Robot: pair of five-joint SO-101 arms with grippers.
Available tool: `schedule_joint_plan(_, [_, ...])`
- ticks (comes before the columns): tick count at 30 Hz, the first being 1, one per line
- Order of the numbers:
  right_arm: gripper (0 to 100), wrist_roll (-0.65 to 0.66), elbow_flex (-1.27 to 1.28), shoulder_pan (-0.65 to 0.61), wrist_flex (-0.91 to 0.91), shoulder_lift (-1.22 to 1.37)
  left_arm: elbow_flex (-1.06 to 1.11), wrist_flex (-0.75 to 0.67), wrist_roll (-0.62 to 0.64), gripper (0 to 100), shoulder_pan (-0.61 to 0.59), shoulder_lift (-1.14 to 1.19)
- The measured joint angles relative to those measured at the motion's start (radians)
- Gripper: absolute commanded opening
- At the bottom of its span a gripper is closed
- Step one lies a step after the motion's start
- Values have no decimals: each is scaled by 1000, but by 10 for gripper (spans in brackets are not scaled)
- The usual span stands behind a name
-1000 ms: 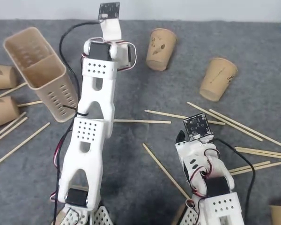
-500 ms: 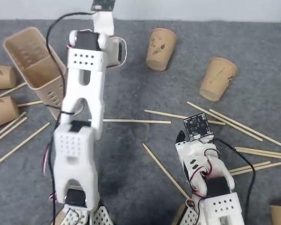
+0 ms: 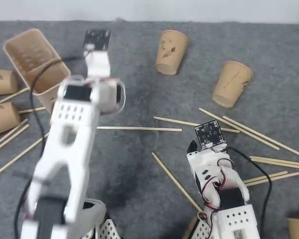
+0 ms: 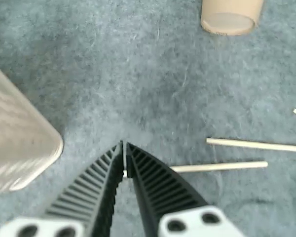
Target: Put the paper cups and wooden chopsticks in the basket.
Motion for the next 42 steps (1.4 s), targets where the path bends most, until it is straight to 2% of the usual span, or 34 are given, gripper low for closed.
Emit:
schedule_joint_plan(5, [223, 0, 0, 0, 0, 0, 284, -37, -6, 11, -17, -284])
schedule_joint_plan(10, [223, 0, 0, 0, 0, 0, 583, -150, 0, 11, -71, -523])
schedule_joint_plan(14, [223, 0, 0, 0, 0, 0, 749, -199, -5, 11, -60, -674])
schedule_joint_plan(19, [223, 0, 0, 0, 0, 0, 786, -204, -6, 11, 26, -726])
schedule_joint_plan(25, [223, 0, 0, 0, -11, 0, 790, -245, -6, 11, 9, -703])
schedule_joint_plan(32, [223, 0, 0, 2, -21, 0, 844, -364, 0, 11, -9, -626])
schedule_joint_plan(42, [223, 0, 0, 2, -21, 0, 847, -382, 0, 11, -9, -620])
